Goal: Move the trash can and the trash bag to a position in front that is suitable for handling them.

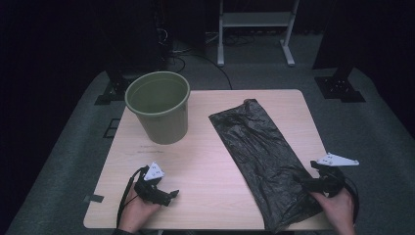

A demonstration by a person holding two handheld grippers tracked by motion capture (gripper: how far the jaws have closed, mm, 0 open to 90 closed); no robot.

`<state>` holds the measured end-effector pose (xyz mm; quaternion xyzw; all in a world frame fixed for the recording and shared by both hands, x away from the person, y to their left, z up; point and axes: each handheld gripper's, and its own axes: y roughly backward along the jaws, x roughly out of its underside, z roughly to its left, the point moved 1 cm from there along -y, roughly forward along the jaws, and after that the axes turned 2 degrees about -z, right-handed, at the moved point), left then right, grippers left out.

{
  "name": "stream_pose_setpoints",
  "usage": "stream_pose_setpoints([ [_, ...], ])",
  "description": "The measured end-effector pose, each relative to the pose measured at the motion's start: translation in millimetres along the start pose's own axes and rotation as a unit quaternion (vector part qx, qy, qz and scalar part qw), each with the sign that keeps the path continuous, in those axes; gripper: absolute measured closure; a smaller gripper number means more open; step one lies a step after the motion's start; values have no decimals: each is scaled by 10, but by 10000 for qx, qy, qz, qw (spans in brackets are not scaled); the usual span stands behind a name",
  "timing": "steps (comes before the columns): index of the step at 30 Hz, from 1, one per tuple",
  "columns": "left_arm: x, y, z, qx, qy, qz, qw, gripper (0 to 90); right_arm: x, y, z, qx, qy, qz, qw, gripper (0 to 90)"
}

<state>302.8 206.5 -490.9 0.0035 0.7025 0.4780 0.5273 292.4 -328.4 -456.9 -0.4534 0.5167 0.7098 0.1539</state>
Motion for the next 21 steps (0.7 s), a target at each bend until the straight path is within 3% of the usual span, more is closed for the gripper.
stream_pose_setpoints([
  [6, 0, 0, 0, -1, -1, 0, 10000, 0, -61, -83, 114, -112, 117, 35, 9999, 98],
  [9, 0, 0, 0, 0, -1, 0, 10000, 0, -89, -142, 179, -263, 197, 7, 9995, 97],
  [15, 0, 0, 0, 0, -1, 1, 10000, 0, -146, -314, 338, -334, 394, -119, 9986, 98],
  [21, 0, 0, 0, -1, 1, 1, 10000, 0, -159, -504, 452, -359, 554, 48, 9978, 97],
])
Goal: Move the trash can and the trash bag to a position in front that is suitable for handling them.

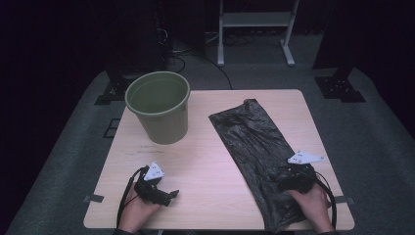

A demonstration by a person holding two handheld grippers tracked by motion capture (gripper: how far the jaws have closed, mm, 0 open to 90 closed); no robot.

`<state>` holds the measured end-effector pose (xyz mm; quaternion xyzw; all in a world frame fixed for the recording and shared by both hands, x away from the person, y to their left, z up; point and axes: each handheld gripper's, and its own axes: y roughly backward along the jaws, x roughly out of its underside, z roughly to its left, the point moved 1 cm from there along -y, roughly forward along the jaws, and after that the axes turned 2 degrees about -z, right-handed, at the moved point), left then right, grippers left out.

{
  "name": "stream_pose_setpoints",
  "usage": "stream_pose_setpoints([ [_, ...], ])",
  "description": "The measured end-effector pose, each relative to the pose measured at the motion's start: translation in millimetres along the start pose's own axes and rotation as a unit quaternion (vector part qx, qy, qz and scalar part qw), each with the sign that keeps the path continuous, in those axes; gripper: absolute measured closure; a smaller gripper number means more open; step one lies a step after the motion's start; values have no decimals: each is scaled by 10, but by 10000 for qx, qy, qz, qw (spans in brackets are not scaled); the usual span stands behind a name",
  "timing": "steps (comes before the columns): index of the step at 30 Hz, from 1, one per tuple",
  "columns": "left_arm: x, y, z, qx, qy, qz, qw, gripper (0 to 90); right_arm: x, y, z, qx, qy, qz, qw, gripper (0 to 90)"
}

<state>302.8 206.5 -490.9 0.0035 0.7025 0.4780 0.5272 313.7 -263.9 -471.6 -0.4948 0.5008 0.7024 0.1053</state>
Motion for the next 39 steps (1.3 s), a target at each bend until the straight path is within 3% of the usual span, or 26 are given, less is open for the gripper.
stream_pose_setpoints([
  [5, 0, 0, 0, 0, -1, 0, 10000, 0, 1, -129, 56, -84, 64, 130, 9999, 97],
  [9, 0, 0, 0, 0, 0, 0, 10000, 0, 56, -257, 109, -8, 214, 431, 9988, 98],
  [22, -19, 2, -4, 9, 90, 46, 9999, 0, 76, -266, 96, -109, 93, 391, 9991, 99],
  [31, -142, 122, -11, 61, 218, -247, 9994, 0, 77, -265, 96, -106, 87, 389, 9992, 99],
  [39, -256, 227, 19, 47, 292, -316, 9991, 0, 77, -265, 98, -100, 85, 388, 9992, 99],
])
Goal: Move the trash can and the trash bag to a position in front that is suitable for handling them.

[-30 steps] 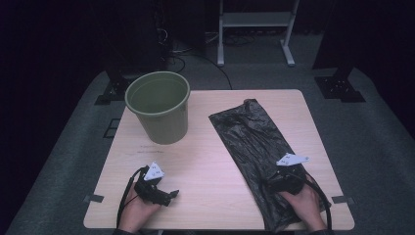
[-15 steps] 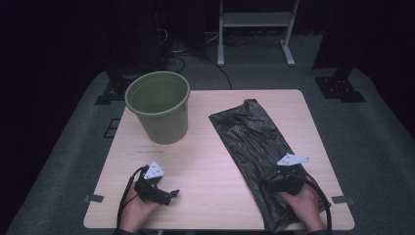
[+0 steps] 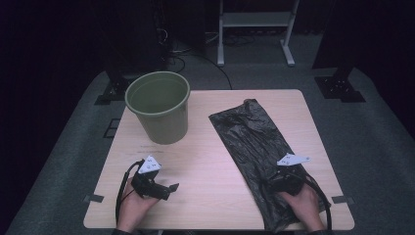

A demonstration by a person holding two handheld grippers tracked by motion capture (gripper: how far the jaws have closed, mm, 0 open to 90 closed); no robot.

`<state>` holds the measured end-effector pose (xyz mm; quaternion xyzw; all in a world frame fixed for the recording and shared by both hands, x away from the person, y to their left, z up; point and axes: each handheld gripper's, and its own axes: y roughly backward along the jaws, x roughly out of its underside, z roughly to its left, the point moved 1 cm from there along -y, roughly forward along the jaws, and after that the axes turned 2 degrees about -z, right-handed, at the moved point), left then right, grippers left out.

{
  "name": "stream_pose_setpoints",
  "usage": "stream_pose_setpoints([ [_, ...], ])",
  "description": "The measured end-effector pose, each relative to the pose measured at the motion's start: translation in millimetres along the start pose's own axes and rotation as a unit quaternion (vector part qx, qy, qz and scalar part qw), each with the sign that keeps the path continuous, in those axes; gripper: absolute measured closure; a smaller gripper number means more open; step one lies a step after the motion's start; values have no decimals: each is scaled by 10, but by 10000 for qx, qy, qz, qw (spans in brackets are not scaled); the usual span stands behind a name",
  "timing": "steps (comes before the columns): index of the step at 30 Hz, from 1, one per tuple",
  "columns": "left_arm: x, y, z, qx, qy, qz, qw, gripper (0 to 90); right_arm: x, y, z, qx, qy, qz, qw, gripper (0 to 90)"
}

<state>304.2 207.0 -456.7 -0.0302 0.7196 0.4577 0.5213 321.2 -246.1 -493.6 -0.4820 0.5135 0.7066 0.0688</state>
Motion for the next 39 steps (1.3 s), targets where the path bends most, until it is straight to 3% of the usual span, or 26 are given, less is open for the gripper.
stream_pose_setpoints([
  [39, -714, 493, 206, -160, 67, -325, 9993, 0, 1, 1, 5, 22, -19, -7, 10000, 100],
])
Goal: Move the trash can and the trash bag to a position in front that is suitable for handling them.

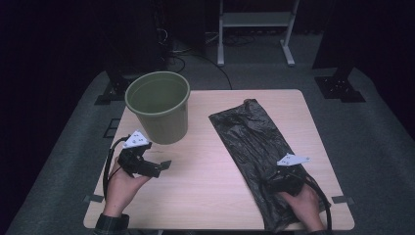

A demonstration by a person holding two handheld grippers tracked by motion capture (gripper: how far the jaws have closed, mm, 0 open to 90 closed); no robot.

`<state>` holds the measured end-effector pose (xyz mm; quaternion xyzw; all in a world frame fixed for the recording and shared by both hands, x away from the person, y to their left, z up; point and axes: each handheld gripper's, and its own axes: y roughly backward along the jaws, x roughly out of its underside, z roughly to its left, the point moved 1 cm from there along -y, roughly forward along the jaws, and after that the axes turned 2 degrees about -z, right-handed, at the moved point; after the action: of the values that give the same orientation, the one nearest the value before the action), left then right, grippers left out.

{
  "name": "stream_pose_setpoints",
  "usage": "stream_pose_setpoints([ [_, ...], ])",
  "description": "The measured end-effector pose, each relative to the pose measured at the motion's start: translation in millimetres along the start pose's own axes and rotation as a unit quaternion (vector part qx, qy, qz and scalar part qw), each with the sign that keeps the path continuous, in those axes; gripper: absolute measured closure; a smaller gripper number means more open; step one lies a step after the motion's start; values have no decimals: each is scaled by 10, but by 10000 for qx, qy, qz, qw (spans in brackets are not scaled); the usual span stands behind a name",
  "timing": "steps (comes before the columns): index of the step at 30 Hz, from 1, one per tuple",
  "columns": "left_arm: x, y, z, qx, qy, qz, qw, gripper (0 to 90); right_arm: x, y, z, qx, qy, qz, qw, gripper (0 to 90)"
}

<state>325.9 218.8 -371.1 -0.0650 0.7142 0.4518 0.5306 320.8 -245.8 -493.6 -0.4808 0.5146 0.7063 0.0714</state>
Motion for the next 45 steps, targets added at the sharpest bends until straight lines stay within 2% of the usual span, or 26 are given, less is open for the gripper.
stream_pose_setpoints([
  [4, -113, 59, 41, -19, 42, -52, 10000, 0, 0, 0, 0, 1, 2, 0, 10000, 100],
  [16, -322, 174, 142, -60, 134, -72, 9999, 0, 0, 0, 0, 0, 1, 2, 10000, 100],
  [24, -548, 288, 269, -204, 138, -205, 9995, 0, -1, 0, 0, -2, -1, 4, 10000, 100],
  [28, -613, 304, 310, -286, 98, -217, 9993, 0, -1, -1, -1, -3, 1, 2, 10000, 100],
  [45, -906, 339, 682, -586, 220, -247, 9977, 0, -1, 0, -1, -3, -3, 7, 10000, 100],
])
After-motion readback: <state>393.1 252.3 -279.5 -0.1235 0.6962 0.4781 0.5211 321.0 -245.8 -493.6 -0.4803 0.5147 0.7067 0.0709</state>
